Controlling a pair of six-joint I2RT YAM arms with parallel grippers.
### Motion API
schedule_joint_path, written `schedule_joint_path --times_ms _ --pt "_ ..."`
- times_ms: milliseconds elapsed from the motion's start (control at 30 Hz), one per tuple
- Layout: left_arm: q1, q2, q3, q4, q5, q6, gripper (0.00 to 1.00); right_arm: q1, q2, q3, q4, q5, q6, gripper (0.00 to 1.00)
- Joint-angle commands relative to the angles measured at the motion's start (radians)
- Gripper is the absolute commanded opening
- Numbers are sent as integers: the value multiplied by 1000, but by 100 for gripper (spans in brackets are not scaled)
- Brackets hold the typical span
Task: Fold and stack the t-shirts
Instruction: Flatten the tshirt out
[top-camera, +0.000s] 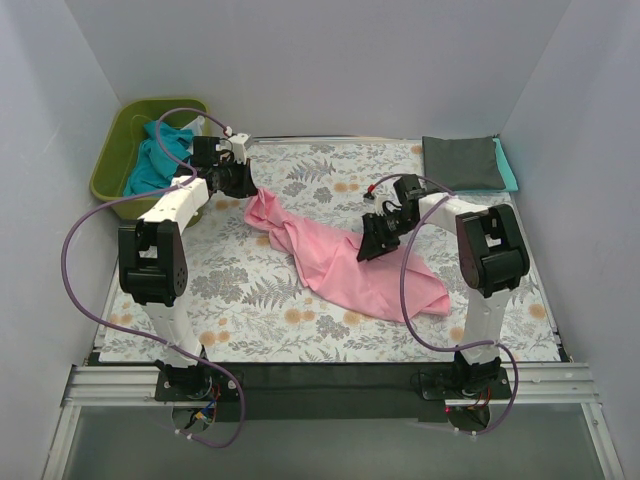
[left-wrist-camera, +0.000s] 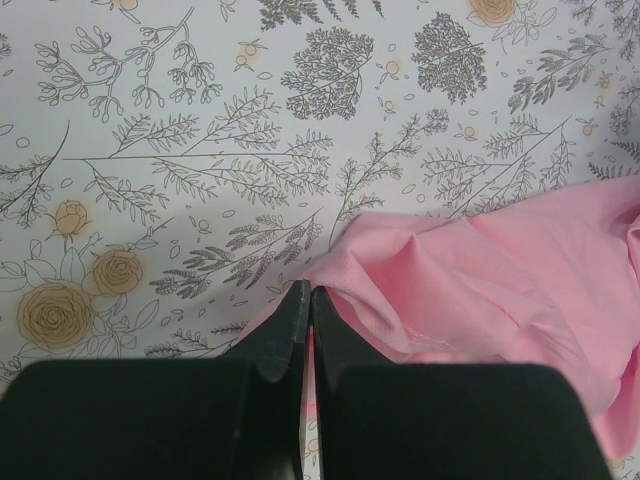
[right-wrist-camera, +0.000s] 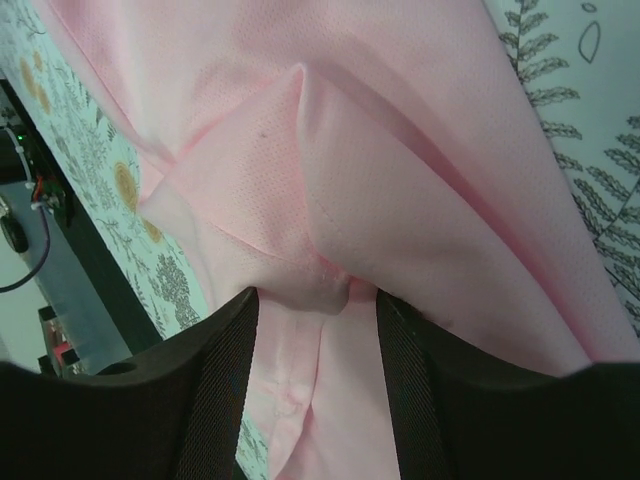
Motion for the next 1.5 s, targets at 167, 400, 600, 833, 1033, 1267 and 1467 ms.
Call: schedule_joint_path --times_ms 167,400,600,833,1033,1267,1467 --pt "6 -18 -17 10 3 7 0 -1 -35 34 45 -150 17 41" --pt "6 -15 -12 12 7 4 0 -1 -104 19 42 -193 17 35" --pt "6 -21 -17 12 3 12 0 -15 -174 -6 -2 -112 -47 27" --pt "6 -10 -10 13 5 4 0 -9 -164 -15 -44 -153 -81 11" --pt "6 -9 -9 13 3 9 0 17 -137 -10 -45 -182 -88 9" --pt "6 -7 -14 17 10 6 0 112 -163 -53 -39 -156 -114 7" --pt "6 -10 -15 18 14 -5 0 207 -153 -41 -36 -92 -125 6"
